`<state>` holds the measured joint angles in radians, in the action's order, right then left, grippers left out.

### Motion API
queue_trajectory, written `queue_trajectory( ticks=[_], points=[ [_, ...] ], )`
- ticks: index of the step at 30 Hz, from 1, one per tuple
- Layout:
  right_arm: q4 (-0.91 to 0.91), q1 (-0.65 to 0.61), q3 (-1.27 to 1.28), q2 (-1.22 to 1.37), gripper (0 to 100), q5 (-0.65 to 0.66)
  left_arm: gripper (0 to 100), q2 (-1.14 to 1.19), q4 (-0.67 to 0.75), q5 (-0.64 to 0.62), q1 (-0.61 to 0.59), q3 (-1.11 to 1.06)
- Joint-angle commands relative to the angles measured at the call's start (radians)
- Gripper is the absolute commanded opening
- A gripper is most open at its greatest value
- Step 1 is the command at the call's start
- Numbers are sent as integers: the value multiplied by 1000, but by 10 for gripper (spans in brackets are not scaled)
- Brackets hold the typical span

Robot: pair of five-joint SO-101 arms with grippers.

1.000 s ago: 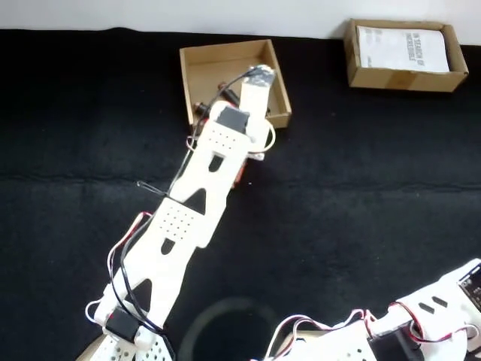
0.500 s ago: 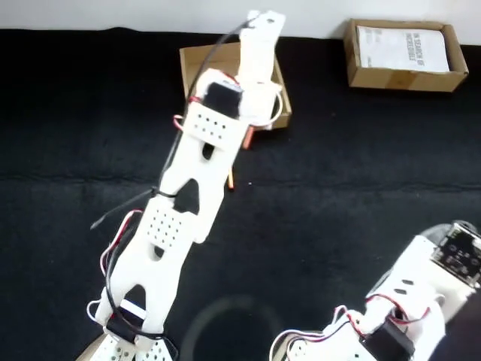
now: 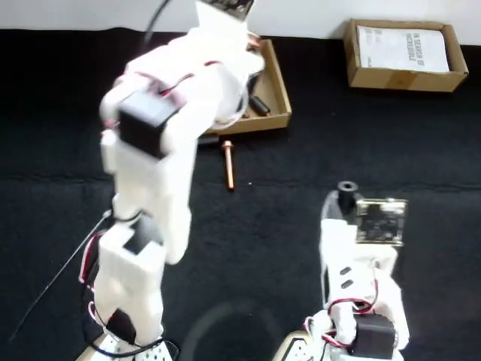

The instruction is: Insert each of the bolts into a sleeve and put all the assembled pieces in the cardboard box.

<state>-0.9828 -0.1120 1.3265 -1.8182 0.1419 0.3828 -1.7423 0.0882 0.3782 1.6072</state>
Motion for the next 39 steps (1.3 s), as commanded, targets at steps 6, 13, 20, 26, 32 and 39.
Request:
queue_trajectory(
  ticks=[6,13,20,26,32,39],
  points=[
    [-4,-384,10,-7,8,29,9,-300,-18,109,-1,22],
    [7,-455,90,-13,8,29,9,-479,-20,138,-15,21],
    [108,-455,130,-12,8,32,9,-680,-20,137,-173,-173],
    [133,-455,122,-13,8,29,9,-906,-20,137,-199,-519],
    [354,-455,128,-13,7,28,9,-1115,-11,133,-199,-892],
    [470,-450,130,-15,7,26,9,-1300,114,132,-199,-1245]
  ],
)
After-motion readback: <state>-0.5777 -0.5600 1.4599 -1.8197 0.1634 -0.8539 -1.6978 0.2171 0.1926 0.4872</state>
